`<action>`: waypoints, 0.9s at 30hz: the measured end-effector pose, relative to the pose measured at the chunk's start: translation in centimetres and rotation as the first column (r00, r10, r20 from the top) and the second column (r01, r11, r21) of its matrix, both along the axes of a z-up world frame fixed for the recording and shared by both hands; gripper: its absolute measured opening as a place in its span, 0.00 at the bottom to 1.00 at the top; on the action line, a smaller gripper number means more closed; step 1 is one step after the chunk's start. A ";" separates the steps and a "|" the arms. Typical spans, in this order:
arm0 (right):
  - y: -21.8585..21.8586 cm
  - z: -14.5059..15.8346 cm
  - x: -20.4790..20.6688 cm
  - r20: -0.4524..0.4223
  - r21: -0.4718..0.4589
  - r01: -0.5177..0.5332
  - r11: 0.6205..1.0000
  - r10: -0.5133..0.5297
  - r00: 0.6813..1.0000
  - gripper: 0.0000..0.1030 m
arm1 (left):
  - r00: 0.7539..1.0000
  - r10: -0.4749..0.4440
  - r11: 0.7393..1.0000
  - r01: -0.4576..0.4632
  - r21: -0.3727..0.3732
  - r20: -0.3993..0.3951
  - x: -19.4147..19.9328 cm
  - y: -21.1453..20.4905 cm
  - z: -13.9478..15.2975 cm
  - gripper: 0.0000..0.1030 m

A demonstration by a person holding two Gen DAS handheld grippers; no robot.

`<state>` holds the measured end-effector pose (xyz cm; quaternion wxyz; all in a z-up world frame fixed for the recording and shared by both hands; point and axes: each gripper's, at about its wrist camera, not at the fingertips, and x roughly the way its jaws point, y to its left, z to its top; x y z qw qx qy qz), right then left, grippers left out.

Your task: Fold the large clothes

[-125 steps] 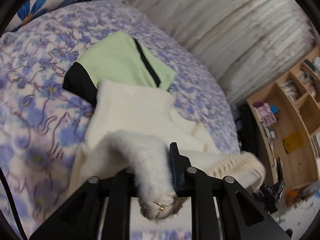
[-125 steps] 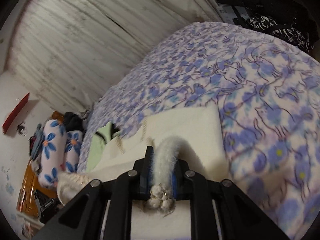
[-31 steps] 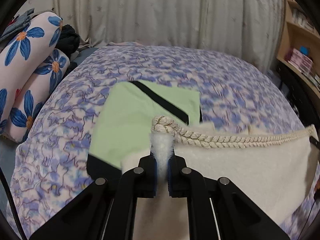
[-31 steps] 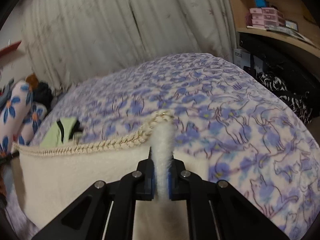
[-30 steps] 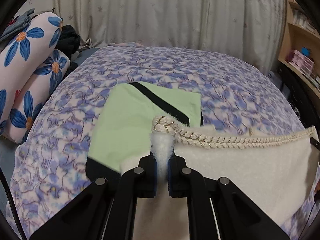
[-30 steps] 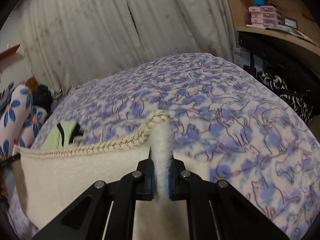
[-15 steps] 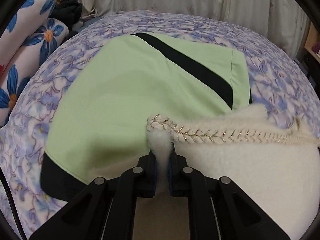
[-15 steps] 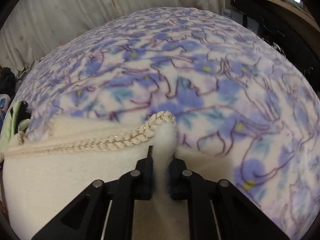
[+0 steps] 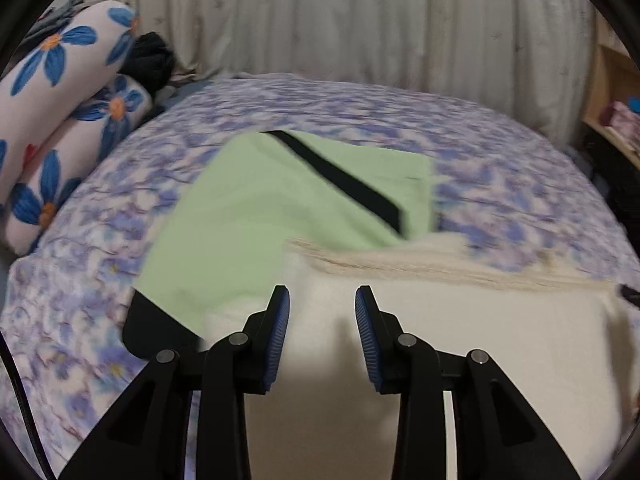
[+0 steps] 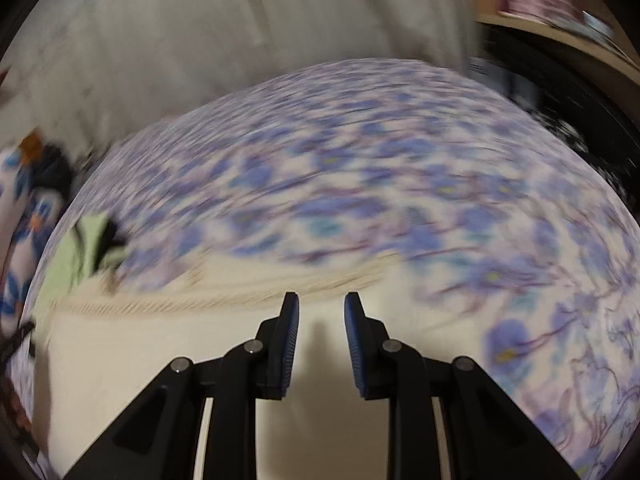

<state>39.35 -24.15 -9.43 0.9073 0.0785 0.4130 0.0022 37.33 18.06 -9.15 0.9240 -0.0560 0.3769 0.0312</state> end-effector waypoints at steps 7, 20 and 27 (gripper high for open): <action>8.1 -3.0 1.0 -0.062 -0.082 -0.113 0.990 0.108 0.992 0.23 | 0.995 -0.047 0.999 0.049 0.015 -0.087 0.9 -4.7 -2.8 0.25; -9.4 -4.9 1.3 -0.103 0.012 0.226 0.974 -0.223 0.969 0.00 | 0.995 0.032 0.999 -0.029 0.032 -0.095 2.6 1.8 -4.7 0.28; -7.2 -2.8 -0.7 -0.107 0.008 0.207 0.978 -0.205 0.973 0.03 | 0.990 0.065 0.998 -0.065 0.004 -0.129 1.2 1.5 -2.8 0.29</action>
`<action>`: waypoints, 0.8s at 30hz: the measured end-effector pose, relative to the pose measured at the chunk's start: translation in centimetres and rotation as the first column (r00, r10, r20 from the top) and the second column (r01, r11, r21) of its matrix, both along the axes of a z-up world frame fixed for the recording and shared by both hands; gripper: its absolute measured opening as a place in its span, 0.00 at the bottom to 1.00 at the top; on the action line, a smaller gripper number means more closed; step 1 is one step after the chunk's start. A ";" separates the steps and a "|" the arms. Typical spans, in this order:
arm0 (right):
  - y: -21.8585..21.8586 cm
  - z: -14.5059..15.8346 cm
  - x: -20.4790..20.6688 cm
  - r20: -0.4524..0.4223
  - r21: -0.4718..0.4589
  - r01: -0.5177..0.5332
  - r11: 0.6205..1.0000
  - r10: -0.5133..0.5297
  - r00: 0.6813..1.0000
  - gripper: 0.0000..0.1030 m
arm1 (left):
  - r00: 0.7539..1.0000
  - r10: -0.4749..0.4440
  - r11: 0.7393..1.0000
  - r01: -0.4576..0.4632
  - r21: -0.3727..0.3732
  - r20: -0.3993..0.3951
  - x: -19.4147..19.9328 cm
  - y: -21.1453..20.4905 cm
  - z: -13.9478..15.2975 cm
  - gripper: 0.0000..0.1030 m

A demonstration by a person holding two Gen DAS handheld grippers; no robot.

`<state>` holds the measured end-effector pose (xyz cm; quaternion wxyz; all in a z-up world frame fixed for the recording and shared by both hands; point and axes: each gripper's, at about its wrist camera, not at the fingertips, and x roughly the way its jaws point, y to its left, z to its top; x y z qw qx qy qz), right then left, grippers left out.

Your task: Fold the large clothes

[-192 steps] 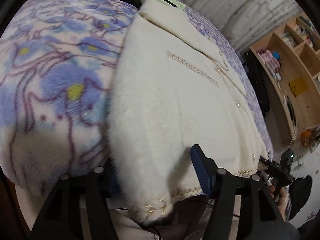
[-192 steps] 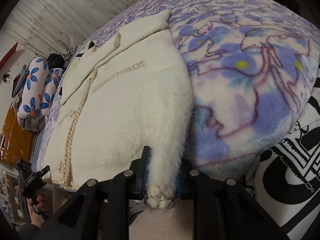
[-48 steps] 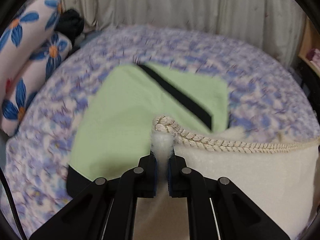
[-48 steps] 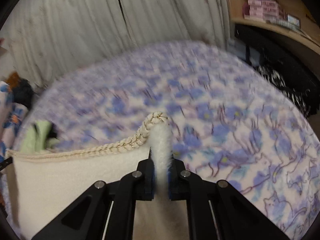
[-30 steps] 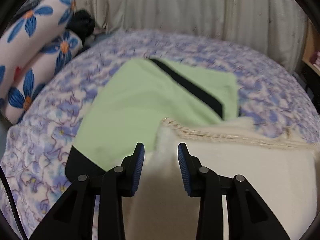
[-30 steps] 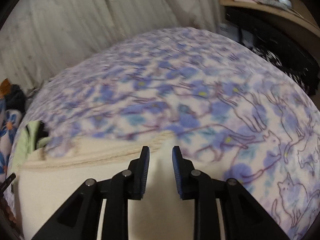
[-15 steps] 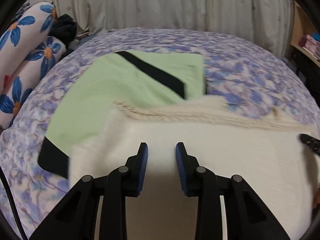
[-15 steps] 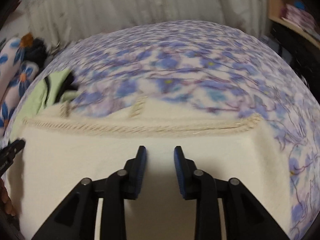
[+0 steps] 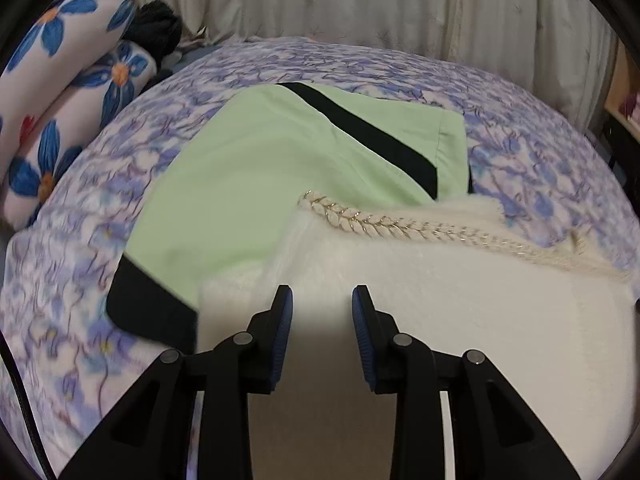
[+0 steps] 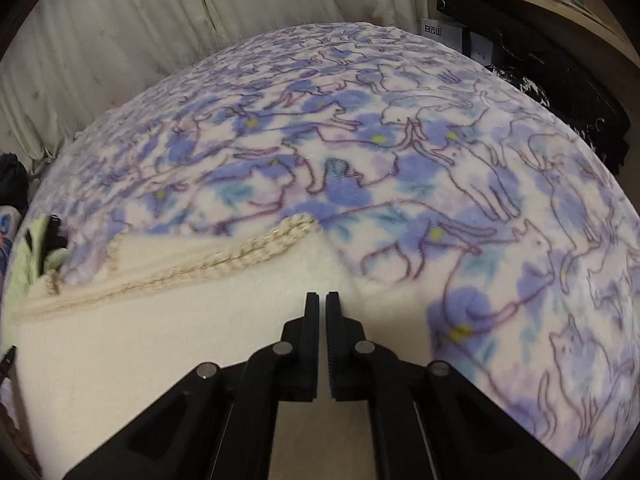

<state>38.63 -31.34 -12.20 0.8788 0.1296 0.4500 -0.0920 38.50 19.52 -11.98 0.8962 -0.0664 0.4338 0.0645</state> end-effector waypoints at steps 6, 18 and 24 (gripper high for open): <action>5.2 2.7 -5.5 0.050 0.022 -0.140 0.990 0.139 0.989 0.25 | 0.999 -0.035 0.999 0.034 0.027 0.007 -6.0 -2.0 2.7 0.33; 16.9 1.2 -14.4 0.105 0.110 -0.377 0.920 0.366 0.925 0.33 | 0.994 -0.108 0.984 0.111 -0.140 0.027 -17.0 -10.8 1.2 0.43; 17.6 -0.9 -15.0 0.082 0.083 -0.372 0.925 0.365 0.927 0.33 | 0.997 -0.063 0.998 0.062 0.016 0.036 -18.0 -11.9 -1.4 0.50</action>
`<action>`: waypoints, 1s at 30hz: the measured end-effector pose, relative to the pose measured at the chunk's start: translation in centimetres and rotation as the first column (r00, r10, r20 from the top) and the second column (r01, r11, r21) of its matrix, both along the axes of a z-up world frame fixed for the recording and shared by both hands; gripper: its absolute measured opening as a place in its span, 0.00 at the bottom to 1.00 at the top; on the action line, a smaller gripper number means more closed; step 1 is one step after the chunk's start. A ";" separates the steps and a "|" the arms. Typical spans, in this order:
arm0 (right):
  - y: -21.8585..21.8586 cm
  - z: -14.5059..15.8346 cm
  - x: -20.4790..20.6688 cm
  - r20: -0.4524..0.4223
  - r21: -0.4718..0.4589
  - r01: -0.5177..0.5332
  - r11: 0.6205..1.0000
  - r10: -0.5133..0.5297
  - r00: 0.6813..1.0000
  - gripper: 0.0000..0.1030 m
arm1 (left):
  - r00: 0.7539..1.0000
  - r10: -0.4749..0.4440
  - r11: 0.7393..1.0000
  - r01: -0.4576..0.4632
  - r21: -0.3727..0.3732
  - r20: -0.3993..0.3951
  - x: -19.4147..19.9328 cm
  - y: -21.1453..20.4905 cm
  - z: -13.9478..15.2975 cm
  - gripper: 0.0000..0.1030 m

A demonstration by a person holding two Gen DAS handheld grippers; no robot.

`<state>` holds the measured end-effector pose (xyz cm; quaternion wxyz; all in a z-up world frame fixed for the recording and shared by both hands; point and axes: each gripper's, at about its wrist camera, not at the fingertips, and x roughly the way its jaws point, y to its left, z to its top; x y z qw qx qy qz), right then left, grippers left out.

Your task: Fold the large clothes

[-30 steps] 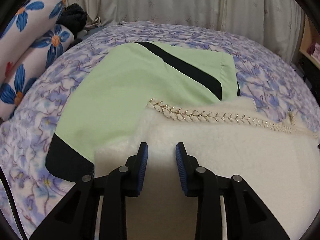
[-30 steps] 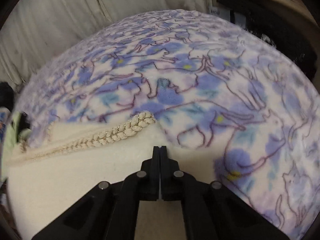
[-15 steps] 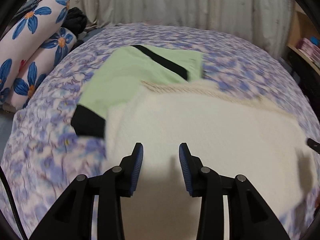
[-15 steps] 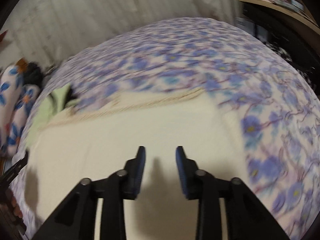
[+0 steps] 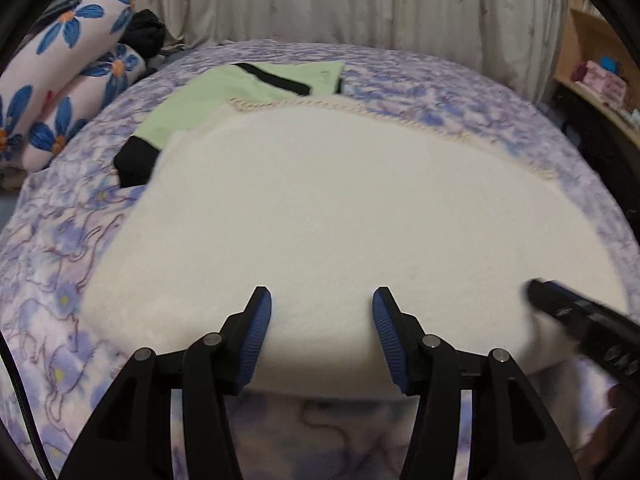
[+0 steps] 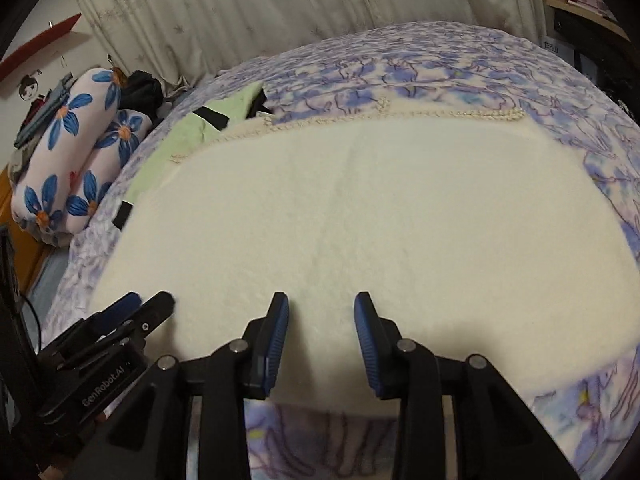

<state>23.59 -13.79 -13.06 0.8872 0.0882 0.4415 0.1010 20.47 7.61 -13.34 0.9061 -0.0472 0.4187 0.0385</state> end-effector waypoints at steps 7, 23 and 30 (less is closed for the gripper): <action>-9.5 -1.2 -1.3 0.001 -0.122 0.231 0.965 -0.232 0.973 0.31 | 0.994 0.110 0.993 -0.110 -0.028 0.000 -0.1 6.6 -0.9 0.50; -15.2 -1.2 -3.7 0.000 -0.163 0.407 0.899 -0.412 0.911 0.29 | 0.987 0.161 0.987 -0.161 -0.029 -0.009 0.0 8.2 -1.1 0.50; -14.6 -0.9 -3.9 -0.014 -0.175 0.415 0.893 -0.424 0.906 0.31 | 0.988 0.150 0.988 -0.151 -0.021 -0.037 0.0 8.0 -0.8 0.51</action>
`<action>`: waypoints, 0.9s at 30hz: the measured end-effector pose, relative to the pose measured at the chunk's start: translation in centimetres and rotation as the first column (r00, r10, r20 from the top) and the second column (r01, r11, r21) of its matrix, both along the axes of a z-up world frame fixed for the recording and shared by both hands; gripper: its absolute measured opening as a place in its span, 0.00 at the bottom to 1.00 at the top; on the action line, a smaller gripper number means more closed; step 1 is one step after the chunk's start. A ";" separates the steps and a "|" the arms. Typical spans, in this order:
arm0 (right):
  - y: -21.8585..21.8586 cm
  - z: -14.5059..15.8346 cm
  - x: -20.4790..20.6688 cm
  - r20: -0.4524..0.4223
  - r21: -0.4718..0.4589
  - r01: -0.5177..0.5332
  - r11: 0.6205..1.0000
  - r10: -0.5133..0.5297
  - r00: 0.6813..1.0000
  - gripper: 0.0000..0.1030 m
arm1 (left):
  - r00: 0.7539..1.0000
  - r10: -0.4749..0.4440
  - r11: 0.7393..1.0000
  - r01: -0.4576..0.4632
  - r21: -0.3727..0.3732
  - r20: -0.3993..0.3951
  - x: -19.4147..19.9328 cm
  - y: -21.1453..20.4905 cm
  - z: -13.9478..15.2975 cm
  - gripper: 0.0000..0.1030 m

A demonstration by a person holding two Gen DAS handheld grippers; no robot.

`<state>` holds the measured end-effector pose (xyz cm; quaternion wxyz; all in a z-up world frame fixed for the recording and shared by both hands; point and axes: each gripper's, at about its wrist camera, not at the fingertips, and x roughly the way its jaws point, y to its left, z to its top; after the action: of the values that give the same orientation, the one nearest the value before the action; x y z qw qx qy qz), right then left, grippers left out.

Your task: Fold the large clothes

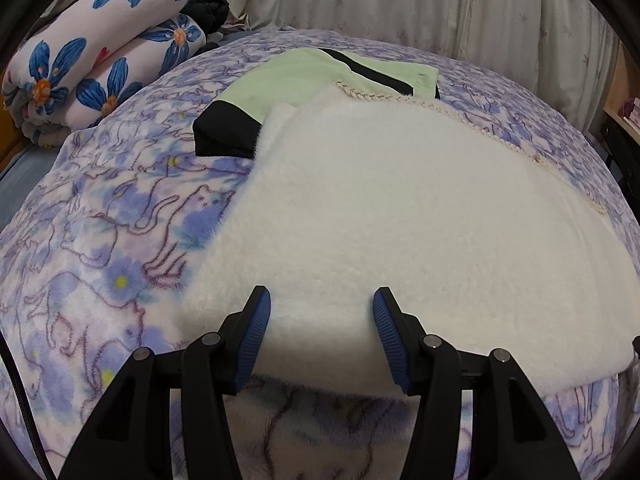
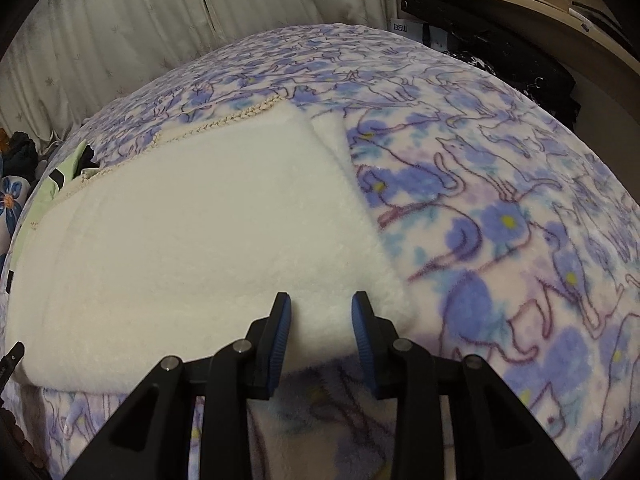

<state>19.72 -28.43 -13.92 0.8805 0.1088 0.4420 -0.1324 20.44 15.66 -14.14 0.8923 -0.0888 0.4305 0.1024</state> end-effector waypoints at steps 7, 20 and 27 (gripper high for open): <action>0.5 1.8 -1.2 0.009 0.051 -0.002 0.999 0.001 1.000 0.31 | 1.000 -0.012 1.000 0.011 -0.026 -0.024 -1.2 0.0 1.4 0.69; 5.8 6.9 -5.9 0.099 0.034 -0.127 0.991 0.123 0.987 0.31 | 0.999 -0.032 0.991 0.030 -0.133 -0.013 -6.3 0.8 5.9 0.70; 9.1 7.9 -8.2 0.116 0.033 -0.206 0.978 0.201 0.973 0.31 | 0.997 -0.082 0.988 0.081 -0.129 -0.006 -9.4 0.2 7.5 0.70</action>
<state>11.56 -19.34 -6.03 0.9101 0.0898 0.4038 -0.0251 11.04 15.87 -6.60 0.8857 -0.1281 0.4445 0.0383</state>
